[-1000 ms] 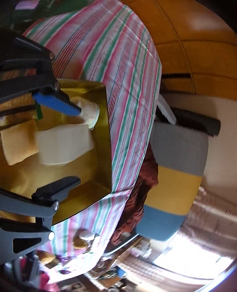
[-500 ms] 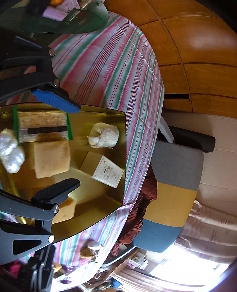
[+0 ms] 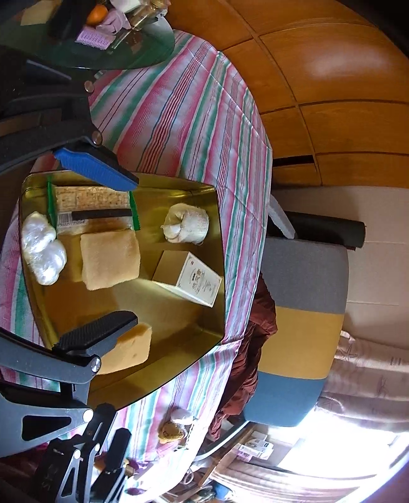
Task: Organize objects
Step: 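Withdraw both open tools from the tray toward the remaining items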
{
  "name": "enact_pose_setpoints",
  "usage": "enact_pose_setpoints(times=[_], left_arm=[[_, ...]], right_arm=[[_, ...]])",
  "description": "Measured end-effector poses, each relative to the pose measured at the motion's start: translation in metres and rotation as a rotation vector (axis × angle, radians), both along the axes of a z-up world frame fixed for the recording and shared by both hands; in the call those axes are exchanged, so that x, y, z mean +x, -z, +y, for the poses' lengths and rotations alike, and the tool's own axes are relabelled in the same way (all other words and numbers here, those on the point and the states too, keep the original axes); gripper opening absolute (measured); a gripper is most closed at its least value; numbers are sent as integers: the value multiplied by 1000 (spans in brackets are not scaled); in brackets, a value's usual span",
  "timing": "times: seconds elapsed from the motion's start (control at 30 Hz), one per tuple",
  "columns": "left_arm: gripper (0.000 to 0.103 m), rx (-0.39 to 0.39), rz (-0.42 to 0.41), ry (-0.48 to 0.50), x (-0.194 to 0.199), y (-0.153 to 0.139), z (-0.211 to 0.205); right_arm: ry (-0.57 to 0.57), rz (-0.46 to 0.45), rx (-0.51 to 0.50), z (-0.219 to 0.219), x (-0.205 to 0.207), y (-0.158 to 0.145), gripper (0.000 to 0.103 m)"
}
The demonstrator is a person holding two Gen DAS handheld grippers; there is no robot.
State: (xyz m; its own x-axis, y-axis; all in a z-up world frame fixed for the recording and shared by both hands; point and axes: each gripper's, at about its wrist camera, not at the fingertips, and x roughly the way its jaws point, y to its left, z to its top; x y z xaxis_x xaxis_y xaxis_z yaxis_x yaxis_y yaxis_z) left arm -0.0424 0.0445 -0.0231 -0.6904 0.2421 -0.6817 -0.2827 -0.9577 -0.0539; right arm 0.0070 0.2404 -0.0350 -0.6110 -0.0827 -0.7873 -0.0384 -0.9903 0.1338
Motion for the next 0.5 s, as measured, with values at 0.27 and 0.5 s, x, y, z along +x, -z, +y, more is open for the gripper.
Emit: enact_pose_setpoints(times=[0.27, 0.5], left_arm=[[79, -21, -10, 36, 9, 2, 15], [79, -36, -20, 70, 15, 4, 26]], right_arm=[[52, 8, -9, 19, 5, 2, 66], [125, 8, -9, 48, 11, 3, 68]])
